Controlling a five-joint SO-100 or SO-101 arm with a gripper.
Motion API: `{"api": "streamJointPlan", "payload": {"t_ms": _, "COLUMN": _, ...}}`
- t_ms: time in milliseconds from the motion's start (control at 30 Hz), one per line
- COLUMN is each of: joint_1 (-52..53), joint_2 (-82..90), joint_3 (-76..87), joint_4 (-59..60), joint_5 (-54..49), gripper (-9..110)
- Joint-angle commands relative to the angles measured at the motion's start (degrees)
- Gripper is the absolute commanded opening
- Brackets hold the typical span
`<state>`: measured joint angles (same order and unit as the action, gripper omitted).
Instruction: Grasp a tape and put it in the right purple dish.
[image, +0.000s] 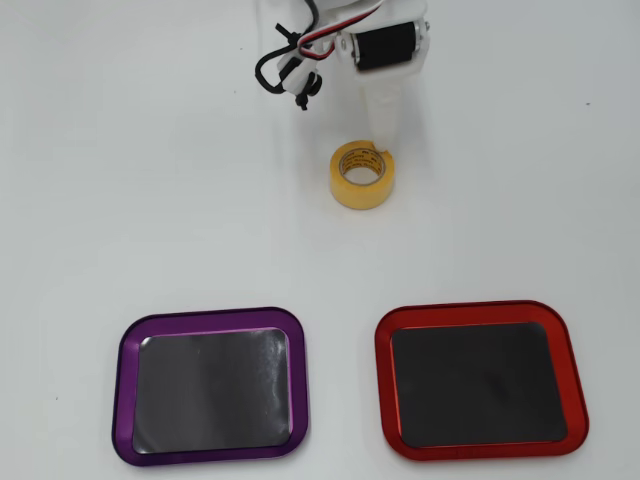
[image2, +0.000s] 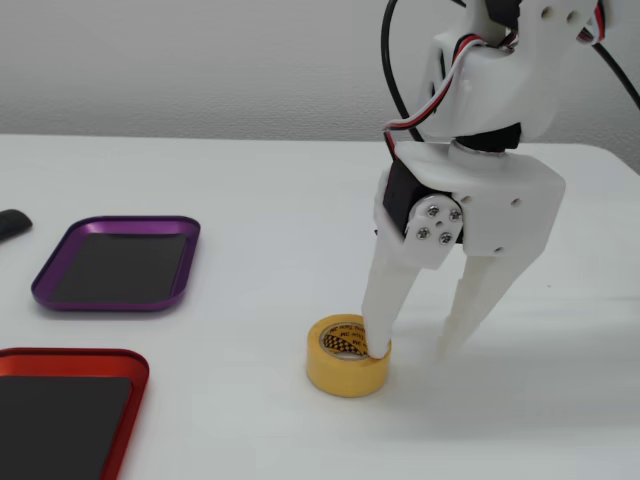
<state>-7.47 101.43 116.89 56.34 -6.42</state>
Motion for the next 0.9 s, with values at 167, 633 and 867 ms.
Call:
{"api": "streamJointPlan", "payload": {"t_ms": 167, "joint_1": 0.26, "joint_2": -6.15, "joint_3": -1.76, "joint_4": -4.31, "joint_5": -1.05, "gripper": 14}}
{"api": "streamJointPlan", "payload": {"t_ms": 633, "joint_1": 3.08, "joint_2": -6.24, "joint_3": -3.25, "joint_4": -3.34, "joint_5": -0.97, "gripper": 14}}
{"api": "streamJointPlan", "payload": {"t_ms": 867, "joint_1": 2.37, "joint_2": -6.15, "joint_3": -11.16, "joint_4": 4.66, "joint_5": -0.97, "gripper": 14}}
